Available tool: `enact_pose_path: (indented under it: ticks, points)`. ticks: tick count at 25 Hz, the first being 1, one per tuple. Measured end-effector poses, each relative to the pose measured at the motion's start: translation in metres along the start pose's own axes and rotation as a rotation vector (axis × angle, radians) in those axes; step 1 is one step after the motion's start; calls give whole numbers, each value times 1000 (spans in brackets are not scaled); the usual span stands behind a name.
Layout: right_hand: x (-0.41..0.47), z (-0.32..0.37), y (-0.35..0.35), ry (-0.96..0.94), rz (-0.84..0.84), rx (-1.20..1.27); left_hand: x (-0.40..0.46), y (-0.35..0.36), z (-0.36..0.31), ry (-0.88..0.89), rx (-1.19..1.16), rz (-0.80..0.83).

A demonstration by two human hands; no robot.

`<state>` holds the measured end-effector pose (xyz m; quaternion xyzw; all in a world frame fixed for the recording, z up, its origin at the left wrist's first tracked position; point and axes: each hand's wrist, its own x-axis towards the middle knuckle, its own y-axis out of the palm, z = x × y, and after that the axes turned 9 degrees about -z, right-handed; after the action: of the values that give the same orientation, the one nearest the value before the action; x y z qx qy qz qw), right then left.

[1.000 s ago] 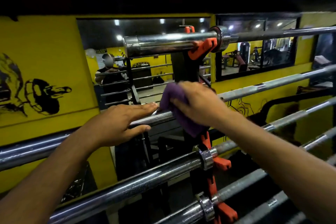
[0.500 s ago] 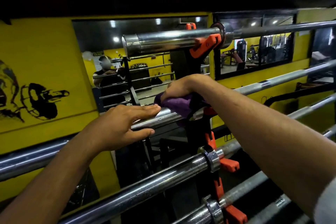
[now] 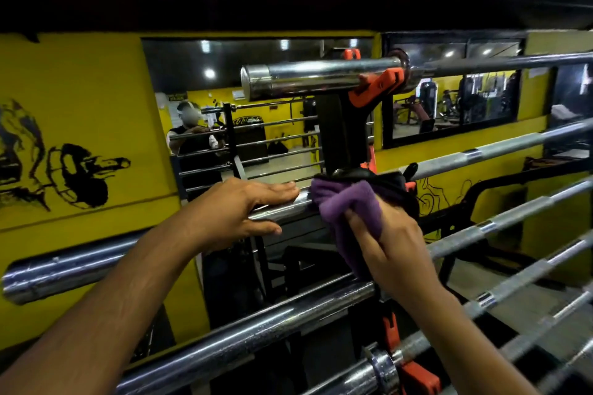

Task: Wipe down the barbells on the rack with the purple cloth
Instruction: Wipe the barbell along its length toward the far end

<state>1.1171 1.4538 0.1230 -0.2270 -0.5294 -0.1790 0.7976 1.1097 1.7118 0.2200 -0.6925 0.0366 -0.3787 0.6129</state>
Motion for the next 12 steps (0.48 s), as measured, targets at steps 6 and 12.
enact_pose_path:
  ticks: [6, 12]
  points:
    - [-15, 17, -48, 110, -2, 89, -1, 0, -2, -27, -32, -13]
    - [31, 13, -91, 190, -406, 55, 0, 1, -1, -6, -16, -19]
